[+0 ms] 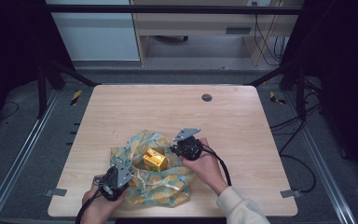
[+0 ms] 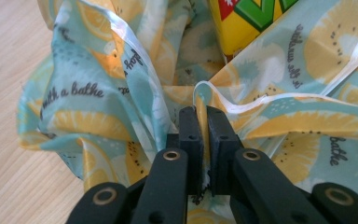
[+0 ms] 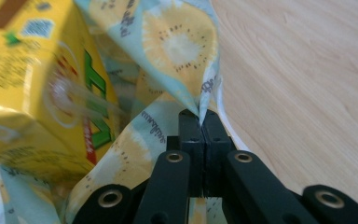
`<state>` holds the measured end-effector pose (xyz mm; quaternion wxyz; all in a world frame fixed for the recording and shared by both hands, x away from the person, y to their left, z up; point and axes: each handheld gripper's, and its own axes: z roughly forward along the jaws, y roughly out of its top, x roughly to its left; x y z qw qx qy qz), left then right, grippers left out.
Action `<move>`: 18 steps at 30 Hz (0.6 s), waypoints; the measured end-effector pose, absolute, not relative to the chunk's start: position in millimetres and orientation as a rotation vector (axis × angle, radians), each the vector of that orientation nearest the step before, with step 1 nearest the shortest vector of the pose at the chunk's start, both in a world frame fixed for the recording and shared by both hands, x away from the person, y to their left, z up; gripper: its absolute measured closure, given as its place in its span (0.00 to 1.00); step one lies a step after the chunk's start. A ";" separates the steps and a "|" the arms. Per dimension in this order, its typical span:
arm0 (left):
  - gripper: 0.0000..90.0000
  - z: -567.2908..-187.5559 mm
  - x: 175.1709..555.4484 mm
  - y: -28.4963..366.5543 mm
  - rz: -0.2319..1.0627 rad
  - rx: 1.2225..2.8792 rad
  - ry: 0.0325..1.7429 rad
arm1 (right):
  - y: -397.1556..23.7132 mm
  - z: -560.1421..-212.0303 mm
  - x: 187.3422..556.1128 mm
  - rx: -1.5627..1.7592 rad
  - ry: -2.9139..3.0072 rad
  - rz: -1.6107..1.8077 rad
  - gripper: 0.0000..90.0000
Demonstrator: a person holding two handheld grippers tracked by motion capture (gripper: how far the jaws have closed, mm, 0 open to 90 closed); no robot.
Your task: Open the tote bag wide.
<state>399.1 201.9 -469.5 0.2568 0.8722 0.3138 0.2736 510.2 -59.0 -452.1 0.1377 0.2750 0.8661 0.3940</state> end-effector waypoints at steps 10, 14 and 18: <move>0.99 -472.7 399.7 205.5 0.709 2.421 0.874 | -75.0 -466.0 513.4 0.871 2.517 1.053 1.00; 0.99 -472.2 400.0 210.6 0.711 2.427 0.891 | -82.2 -469.2 516.3 0.891 2.498 1.035 1.00; 1.00 -470.5 399.5 216.1 0.721 2.423 0.910 | -88.5 -469.4 520.8 0.913 2.473 1.036 1.00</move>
